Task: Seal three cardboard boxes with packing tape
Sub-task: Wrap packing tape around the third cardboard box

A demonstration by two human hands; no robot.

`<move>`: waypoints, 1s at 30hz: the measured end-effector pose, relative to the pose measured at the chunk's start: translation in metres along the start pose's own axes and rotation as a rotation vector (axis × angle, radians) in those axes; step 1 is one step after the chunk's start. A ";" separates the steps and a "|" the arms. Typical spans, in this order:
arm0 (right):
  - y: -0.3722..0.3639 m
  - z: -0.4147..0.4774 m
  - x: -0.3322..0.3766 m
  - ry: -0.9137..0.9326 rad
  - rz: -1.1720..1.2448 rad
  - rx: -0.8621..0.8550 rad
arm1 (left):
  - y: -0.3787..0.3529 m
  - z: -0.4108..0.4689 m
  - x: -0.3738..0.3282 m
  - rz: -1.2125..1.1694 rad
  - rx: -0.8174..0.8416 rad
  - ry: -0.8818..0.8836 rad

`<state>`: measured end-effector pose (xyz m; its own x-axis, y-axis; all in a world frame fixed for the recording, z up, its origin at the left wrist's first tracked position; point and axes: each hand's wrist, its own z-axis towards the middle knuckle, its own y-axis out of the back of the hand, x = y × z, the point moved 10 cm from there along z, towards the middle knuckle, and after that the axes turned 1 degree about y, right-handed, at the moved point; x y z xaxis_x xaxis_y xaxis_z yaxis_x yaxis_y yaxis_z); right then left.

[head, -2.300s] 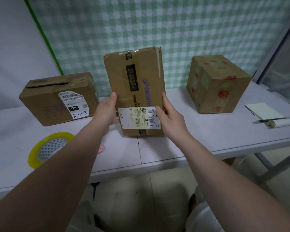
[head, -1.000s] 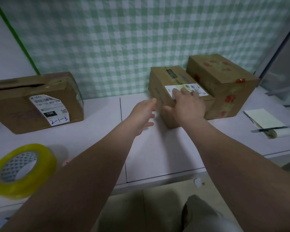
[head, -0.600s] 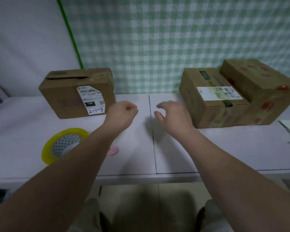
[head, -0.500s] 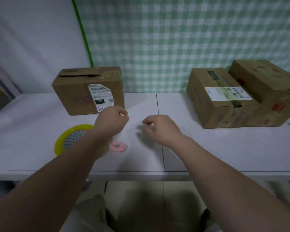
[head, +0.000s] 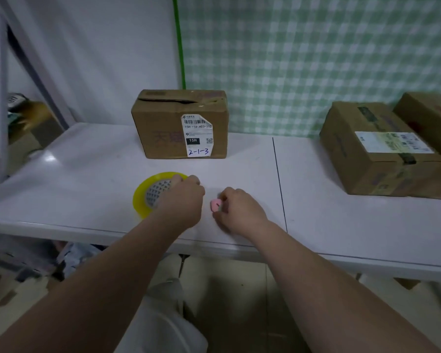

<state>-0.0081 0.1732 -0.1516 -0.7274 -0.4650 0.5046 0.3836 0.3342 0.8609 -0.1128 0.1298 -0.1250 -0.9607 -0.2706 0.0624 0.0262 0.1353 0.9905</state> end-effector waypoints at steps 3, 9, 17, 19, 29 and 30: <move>0.014 -0.002 -0.022 -0.117 -0.023 -0.039 | 0.011 0.006 0.001 -0.039 -0.063 0.003; 0.043 -0.002 -0.065 -0.279 -0.207 -0.043 | 0.074 0.042 0.019 -0.354 -0.344 0.084; 0.092 -0.007 -0.141 -0.612 -0.345 -0.181 | 0.098 0.082 0.040 -0.413 -0.462 0.185; 0.097 0.000 -0.142 -0.623 -0.401 -0.196 | 0.098 0.084 0.039 -0.435 -0.484 0.194; 0.097 0.099 -0.040 -0.277 0.241 -0.274 | 0.117 0.072 0.117 -0.641 -0.878 0.499; 0.097 0.107 -0.032 -0.260 0.337 -0.275 | 0.112 0.075 0.132 -0.721 -0.854 0.564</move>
<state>-0.0086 0.3083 -0.0907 -0.6415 -0.1376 0.7547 0.7317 0.1859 0.6558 -0.2575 0.1805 -0.0149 -0.5844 -0.4245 -0.6916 -0.0822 -0.8169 0.5709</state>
